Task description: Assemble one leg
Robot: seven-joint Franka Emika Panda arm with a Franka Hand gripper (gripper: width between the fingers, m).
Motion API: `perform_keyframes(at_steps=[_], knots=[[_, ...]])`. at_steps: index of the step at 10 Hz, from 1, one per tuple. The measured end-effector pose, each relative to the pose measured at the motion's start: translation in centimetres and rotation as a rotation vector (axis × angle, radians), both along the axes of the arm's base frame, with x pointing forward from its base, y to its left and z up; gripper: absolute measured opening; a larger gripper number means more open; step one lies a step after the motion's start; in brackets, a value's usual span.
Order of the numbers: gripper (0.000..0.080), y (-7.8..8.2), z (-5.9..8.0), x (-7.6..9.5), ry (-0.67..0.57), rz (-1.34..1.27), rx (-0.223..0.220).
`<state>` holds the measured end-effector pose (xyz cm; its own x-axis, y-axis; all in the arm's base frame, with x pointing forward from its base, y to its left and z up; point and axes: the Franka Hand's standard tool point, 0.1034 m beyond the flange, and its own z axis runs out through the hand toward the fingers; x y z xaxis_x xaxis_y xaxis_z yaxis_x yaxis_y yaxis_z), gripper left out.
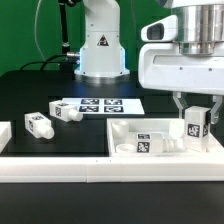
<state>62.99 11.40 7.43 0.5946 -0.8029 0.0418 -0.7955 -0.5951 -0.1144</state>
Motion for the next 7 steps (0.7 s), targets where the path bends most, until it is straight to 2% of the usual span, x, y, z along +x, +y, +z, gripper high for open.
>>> perform_keyframes(at_steps=[3,4,6,7], knots=[[0.0287,0.27,-0.05,0.06,0.01,-0.405,0.056],[0.0287,0.25,-0.06,0.11,0.013,-0.457,0.059],[0.0287,0.12,-0.05,0.17,0.026,-0.644,0.101],[0.0288,0.14,-0.06,0.17,0.025,-0.637,0.102]])
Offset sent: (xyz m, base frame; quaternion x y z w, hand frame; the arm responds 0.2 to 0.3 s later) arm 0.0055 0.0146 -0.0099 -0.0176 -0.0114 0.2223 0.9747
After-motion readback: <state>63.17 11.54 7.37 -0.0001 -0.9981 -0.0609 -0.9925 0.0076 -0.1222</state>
